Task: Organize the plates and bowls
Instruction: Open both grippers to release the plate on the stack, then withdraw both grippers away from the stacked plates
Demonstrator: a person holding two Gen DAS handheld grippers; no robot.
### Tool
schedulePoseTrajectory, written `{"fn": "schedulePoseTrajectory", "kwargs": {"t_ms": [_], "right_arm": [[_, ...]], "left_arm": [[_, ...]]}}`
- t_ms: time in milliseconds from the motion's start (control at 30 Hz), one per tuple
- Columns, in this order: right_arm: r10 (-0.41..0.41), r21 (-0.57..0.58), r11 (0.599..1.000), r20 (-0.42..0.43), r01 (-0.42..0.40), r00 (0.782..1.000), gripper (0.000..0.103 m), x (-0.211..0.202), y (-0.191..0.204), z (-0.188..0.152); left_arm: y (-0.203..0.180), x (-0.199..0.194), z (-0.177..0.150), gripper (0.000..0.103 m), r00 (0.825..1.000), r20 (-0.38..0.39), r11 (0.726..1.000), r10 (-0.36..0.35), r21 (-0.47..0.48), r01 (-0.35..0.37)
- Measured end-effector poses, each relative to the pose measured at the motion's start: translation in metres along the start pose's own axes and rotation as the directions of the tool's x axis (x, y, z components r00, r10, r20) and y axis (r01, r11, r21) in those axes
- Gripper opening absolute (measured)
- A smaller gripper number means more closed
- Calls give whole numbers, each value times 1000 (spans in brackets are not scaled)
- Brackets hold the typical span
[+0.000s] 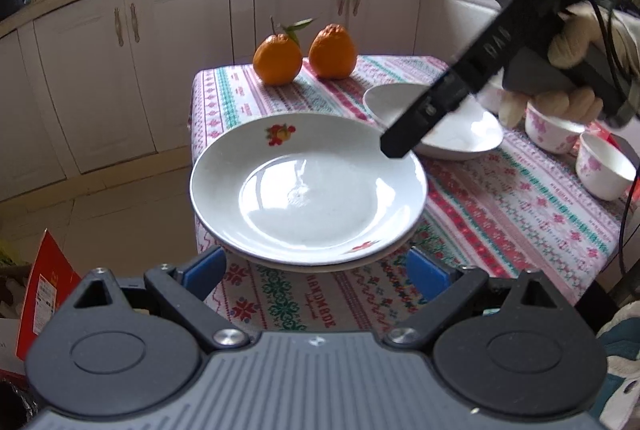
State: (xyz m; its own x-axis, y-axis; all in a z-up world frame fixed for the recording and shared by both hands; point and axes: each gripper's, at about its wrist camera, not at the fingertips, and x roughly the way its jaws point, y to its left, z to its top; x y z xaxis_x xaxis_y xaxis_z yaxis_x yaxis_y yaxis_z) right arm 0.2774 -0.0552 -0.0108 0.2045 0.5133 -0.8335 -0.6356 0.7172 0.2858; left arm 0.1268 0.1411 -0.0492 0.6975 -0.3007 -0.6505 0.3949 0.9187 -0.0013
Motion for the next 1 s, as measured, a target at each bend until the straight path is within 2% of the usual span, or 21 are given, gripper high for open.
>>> {"fn": "schedulePoseTrajectory", "kwargs": {"t_ms": [100,200,267,433,567,600,667,800,1000], "right_arm": [[-80,-42,996,79,84,994,103,-16,14,-20],[-151,-46,986,160,160,976,103,-29,24,-43],[-210,-33,975,214,222,954,103,-38,27,-59],[-291,91,957,285,277,913,103,-57,18,-93],[-437,164,899,295,406,850,103,-58,7,-116],[-457,179,889,284,421,843,103,-57,4,-120],[-473,209,879,265,429,841,103,-52,-2,-128],[-470,250,874,214,417,856,103,-38,-15,-137],[-470,249,871,171,423,866,103,-18,-31,-133]], "left_arm": [[-7,-9,3,100,1000,25,1000,3,8,-3],[-15,-15,7,100,999,45,1000,-6,23,5],[-22,-18,11,101,998,62,999,-11,43,8],[-37,-18,24,102,997,73,995,-34,92,28],[-49,-11,35,102,996,73,991,-41,134,31],[-52,-9,38,102,996,72,989,-47,140,37],[-56,-4,45,102,996,76,988,-55,147,43],[-59,11,61,102,995,61,988,-77,141,67],[-60,40,85,102,994,22,982,-105,161,100]]}}
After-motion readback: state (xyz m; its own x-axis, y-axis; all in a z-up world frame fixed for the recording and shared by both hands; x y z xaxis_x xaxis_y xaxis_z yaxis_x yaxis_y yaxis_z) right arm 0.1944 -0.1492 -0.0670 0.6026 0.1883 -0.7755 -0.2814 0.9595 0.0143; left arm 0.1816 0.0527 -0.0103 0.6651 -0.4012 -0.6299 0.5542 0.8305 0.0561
